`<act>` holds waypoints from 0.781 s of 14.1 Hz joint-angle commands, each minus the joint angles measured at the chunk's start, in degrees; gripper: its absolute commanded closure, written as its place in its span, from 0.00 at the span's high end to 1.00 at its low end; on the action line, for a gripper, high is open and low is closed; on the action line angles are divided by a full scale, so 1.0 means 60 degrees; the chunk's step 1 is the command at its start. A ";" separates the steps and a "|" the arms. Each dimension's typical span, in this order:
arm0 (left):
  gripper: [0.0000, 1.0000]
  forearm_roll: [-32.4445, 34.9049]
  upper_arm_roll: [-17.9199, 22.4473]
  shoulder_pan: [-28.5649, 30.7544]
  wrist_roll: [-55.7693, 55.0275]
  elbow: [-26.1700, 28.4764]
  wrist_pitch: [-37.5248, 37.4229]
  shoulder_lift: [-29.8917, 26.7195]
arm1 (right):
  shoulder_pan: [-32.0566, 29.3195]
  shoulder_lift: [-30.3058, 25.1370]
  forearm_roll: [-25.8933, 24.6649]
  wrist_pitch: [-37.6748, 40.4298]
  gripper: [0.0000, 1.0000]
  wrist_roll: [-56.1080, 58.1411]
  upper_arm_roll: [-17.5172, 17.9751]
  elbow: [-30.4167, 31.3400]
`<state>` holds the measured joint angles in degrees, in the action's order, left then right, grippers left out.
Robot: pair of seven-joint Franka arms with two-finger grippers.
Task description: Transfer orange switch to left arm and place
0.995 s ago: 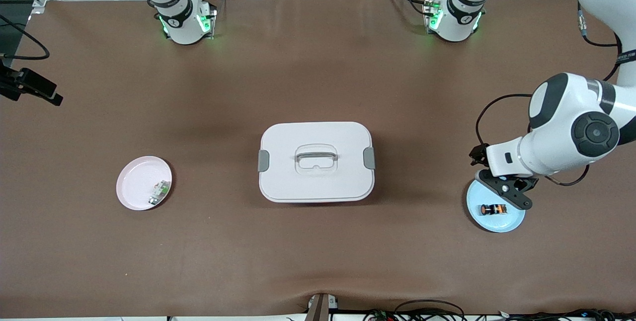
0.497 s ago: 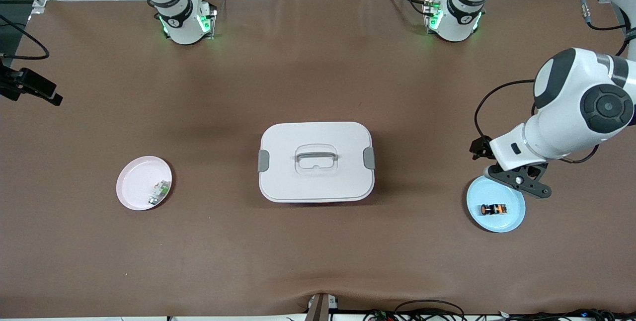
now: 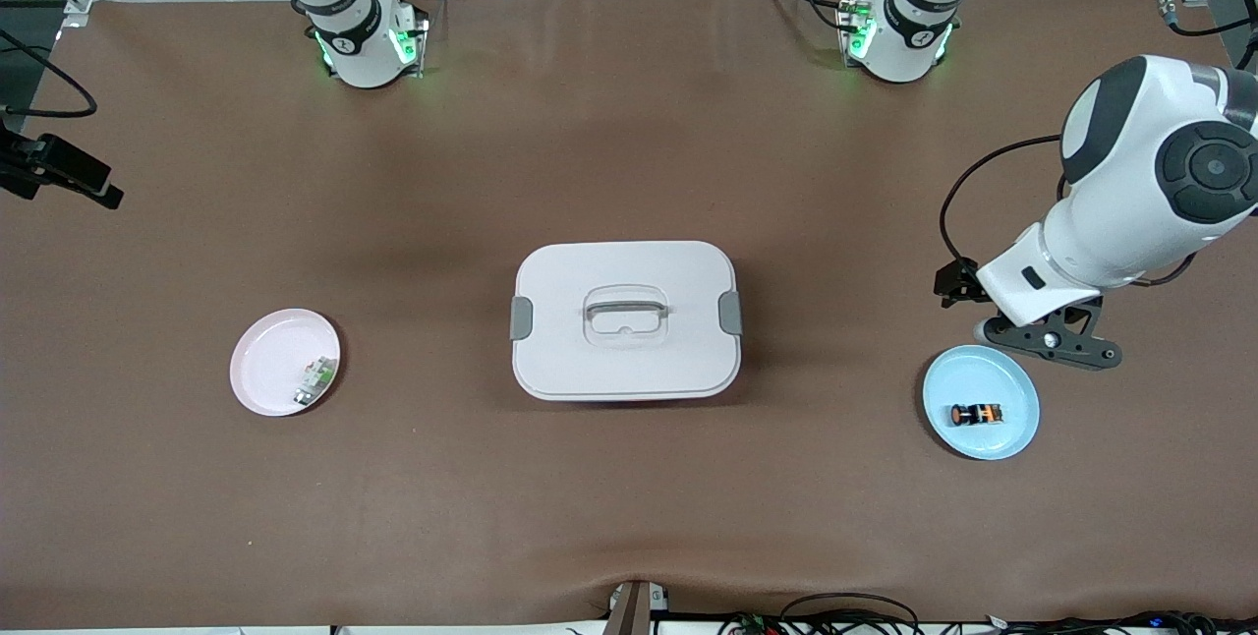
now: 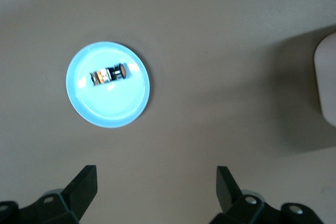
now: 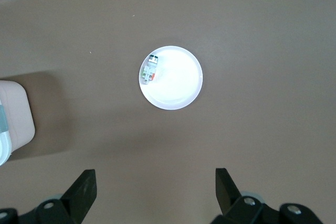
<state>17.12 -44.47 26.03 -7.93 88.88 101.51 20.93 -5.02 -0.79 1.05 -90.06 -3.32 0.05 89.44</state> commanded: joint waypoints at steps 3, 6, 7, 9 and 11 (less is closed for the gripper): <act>1.00 -0.0597 -0.0089 0.0086 -0.1691 0.0142 -0.0175 -0.0514 | -0.0189 0.0146 -0.0088 0.0186 1.00 0.0114 0.0138 -0.0332; 1.00 -0.0509 -0.0177 0.0130 -0.1989 -0.0294 -0.0218 -0.0543 | -0.0189 0.0146 -0.0088 0.0186 1.00 0.0114 0.0138 -0.0332; 1.00 -0.0465 -0.0163 0.0130 -0.2003 -0.0573 -0.0436 -0.0529 | -0.0189 0.0146 -0.0088 0.0186 1.00 0.0114 0.0138 -0.0332; 1.00 -0.0334 -0.0090 0.0130 -0.2004 -0.0911 -0.0701 -0.0529 | -0.0189 0.0146 -0.0088 0.0186 1.00 0.0114 0.0138 -0.0332; 1.00 0.0017 -0.0103 0.0159 -0.1727 -0.0971 -0.1022 -0.0558 | -0.0174 0.0146 -0.0088 0.0186 1.00 0.0114 0.0138 -0.0332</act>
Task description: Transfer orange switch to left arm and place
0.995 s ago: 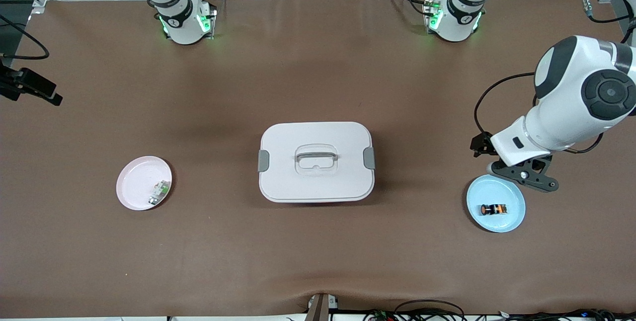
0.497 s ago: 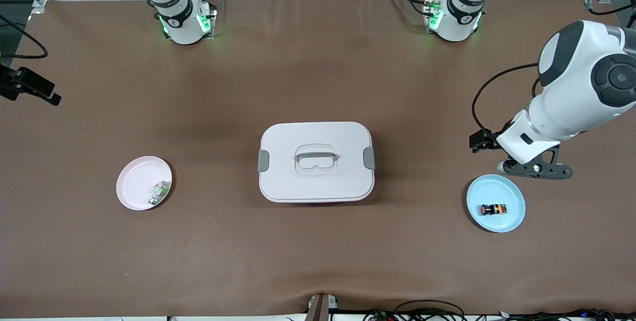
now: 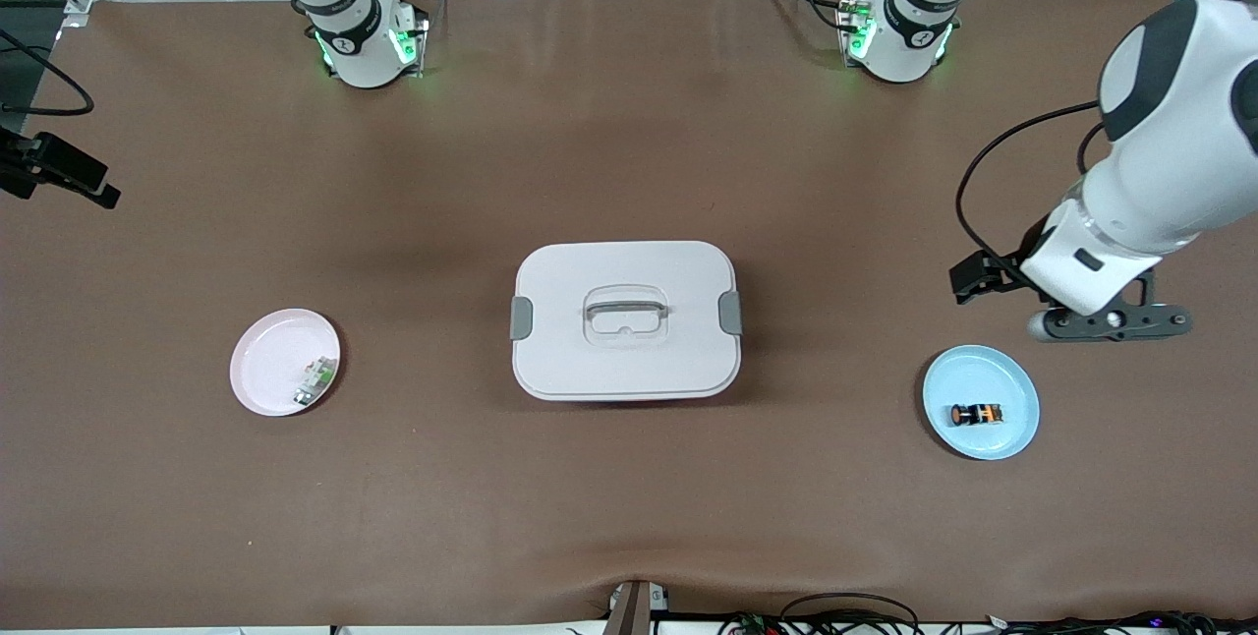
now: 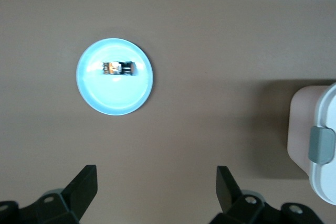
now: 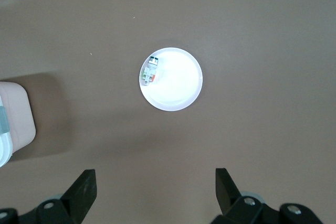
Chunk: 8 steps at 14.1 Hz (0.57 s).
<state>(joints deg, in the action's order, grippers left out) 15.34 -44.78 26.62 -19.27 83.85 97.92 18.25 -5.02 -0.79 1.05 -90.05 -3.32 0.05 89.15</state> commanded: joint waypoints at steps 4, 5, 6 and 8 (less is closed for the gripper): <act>1.00 0.0242 -0.0109 0.0089 0.0354 -0.0864 -0.1801 -0.0272 | -0.0174 0.0146 -0.0088 0.0184 1.00 0.0113 0.0138 -0.0284; 1.00 0.0241 -0.0080 0.0089 0.0369 -0.0864 -0.1832 -0.0534 | -0.0188 0.0146 -0.0088 0.0184 1.00 0.0113 0.0153 -0.0284; 1.00 0.0270 -0.0080 0.0089 0.0384 -0.0864 -0.1832 -0.0653 | -0.0188 0.0146 -0.0088 0.0184 1.00 0.0113 0.0153 -0.0284; 1.00 0.0227 -0.0080 0.0089 0.0399 -0.0864 -0.1847 -0.0756 | -0.0188 0.0146 -0.0088 0.0184 1.00 0.0113 0.0153 -0.0284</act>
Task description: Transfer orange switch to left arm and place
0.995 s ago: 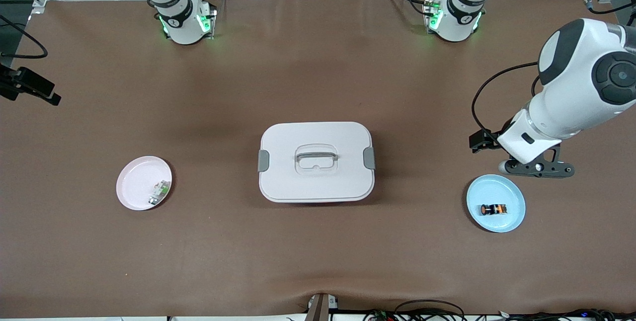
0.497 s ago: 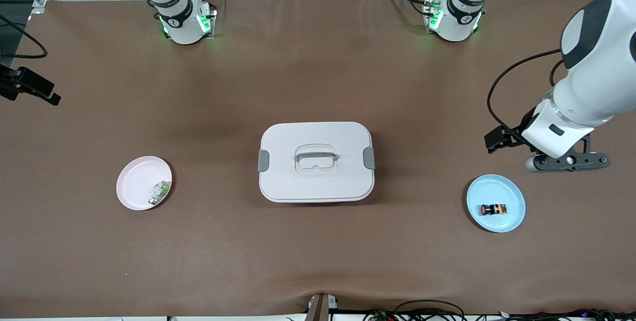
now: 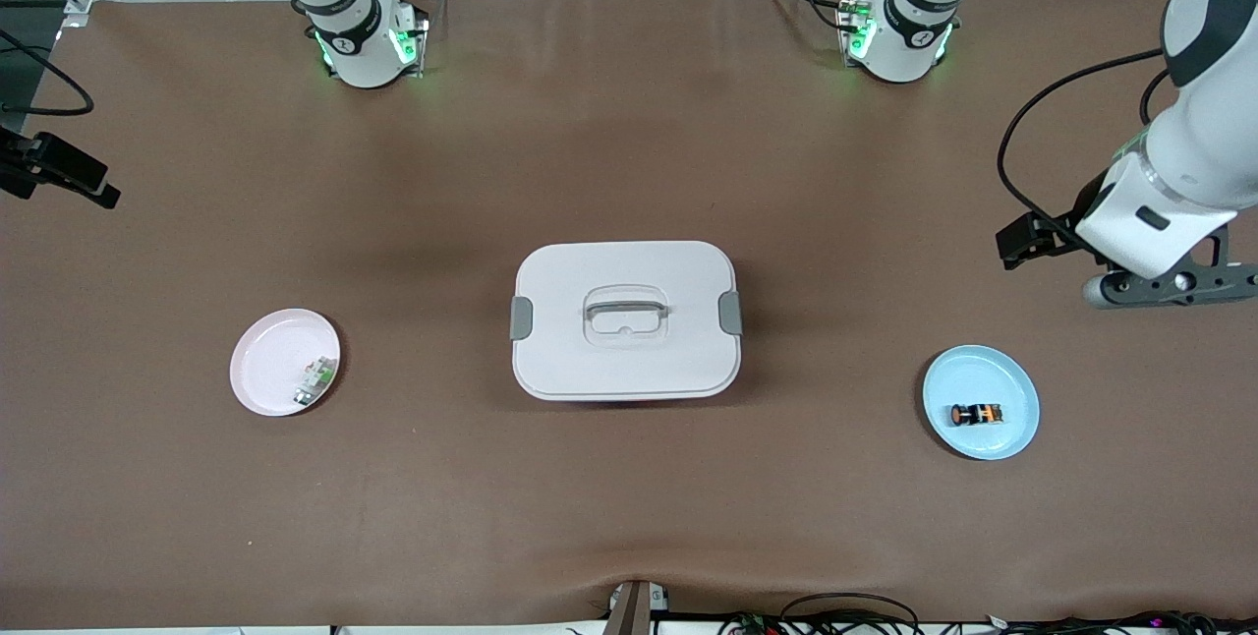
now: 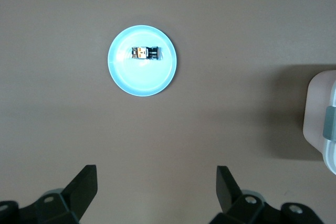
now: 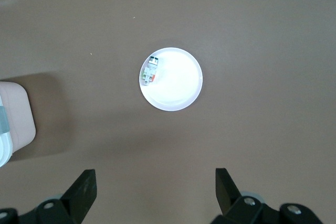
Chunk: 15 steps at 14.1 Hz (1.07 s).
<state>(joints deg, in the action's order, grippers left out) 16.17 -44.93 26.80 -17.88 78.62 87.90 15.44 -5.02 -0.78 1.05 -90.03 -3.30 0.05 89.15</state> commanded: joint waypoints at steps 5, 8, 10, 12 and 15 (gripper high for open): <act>1.00 0.0045 -0.0071 0.0206 0.0591 0.0021 -0.0178 -0.0640 | -0.0173 0.0145 -0.0088 0.0182 1.00 0.0110 0.0138 -0.0282; 1.00 -0.0189 0.0350 -0.0070 0.0665 0.0036 -0.0178 -0.0844 | -0.0188 0.0145 -0.0088 0.0182 1.00 0.0110 0.0153 -0.0282; 1.00 -0.0641 0.2131 -0.1457 0.1350 0.0153 -0.0178 -0.1210 | -0.0188 0.0145 -0.0088 0.0182 1.00 0.0110 0.0138 -0.0282; 1.00 -0.1635 0.3745 -0.2500 0.1660 0.0561 -0.0076 -0.1649 | -0.0188 0.0145 -0.0088 0.0182 1.00 0.0110 0.0153 -0.0282; 1.00 -0.2575 0.5752 -0.3833 0.2232 0.1819 0.0508 -0.2687 | -0.0173 0.0145 -0.0073 0.0182 1.00 0.0110 0.0138 -0.0282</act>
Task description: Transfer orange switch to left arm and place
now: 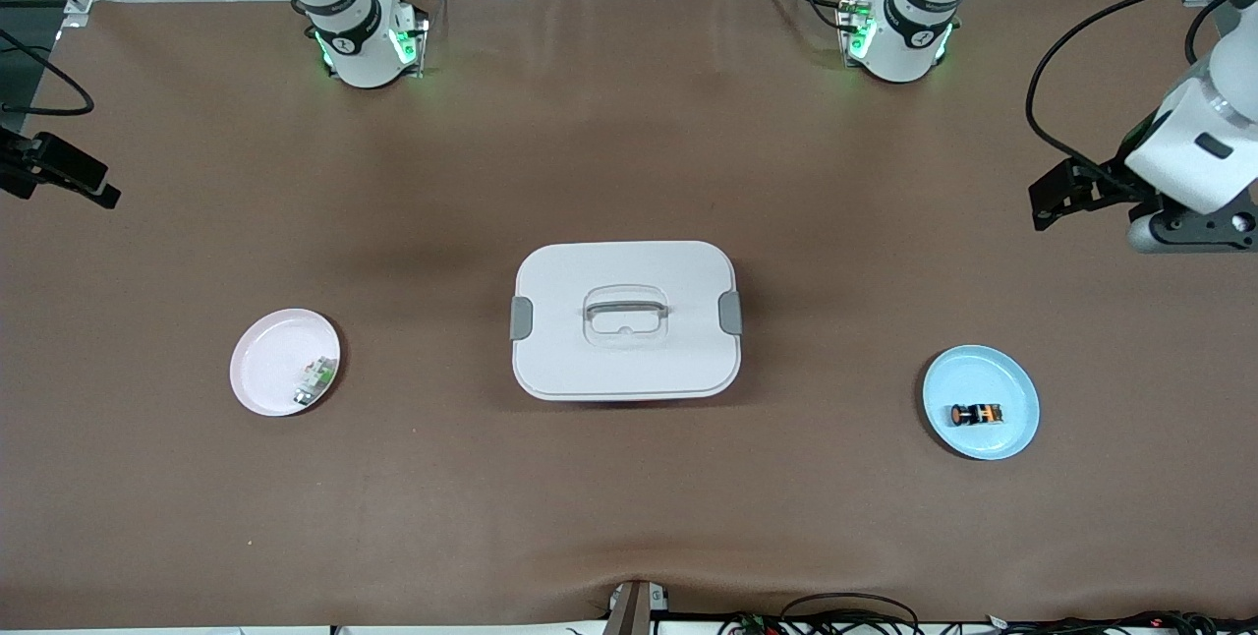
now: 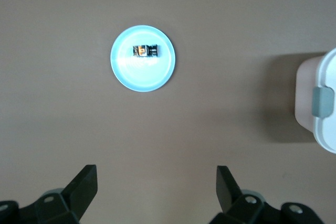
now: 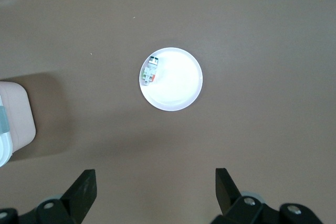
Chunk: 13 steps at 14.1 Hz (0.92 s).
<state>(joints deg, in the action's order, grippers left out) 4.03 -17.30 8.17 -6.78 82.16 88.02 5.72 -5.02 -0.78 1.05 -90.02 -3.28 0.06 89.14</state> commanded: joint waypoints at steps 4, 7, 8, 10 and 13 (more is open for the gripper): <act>1.00 -0.0731 0.1784 -0.1185 0.0383 0.2243 0.0491 -0.2225 | -0.0173 0.0144 -0.0088 0.0180 1.00 0.0106 0.0152 -0.0282; 1.00 -0.0643 0.2018 -0.1463 0.0296 0.3120 0.0476 -0.3205 | -0.0188 0.0144 -0.0088 0.0180 1.00 0.0106 0.0152 -0.0282; 1.00 -0.0643 0.2004 -0.1478 0.0223 0.3312 0.0433 -0.3441 | -0.0188 0.0144 -0.0088 0.0180 1.00 0.0106 0.0152 -0.0282; 1.00 -0.0643 0.2019 -0.1478 0.0237 0.3271 0.0156 -0.3575 | -0.0173 0.0144 -0.0088 0.0180 1.00 0.0106 0.0152 -0.0282; 1.00 -0.0613 0.1960 -0.1449 0.0340 0.3007 -0.0123 -0.3575 | -0.0188 0.0144 -0.0088 0.0180 1.00 0.0106 0.0152 -0.0296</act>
<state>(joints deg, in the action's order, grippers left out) 0.43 -6.06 0.06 -5.28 100.30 88.35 -15.02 -5.02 -0.77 1.05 -90.01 -3.26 0.08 89.12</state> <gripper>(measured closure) 0.000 0.000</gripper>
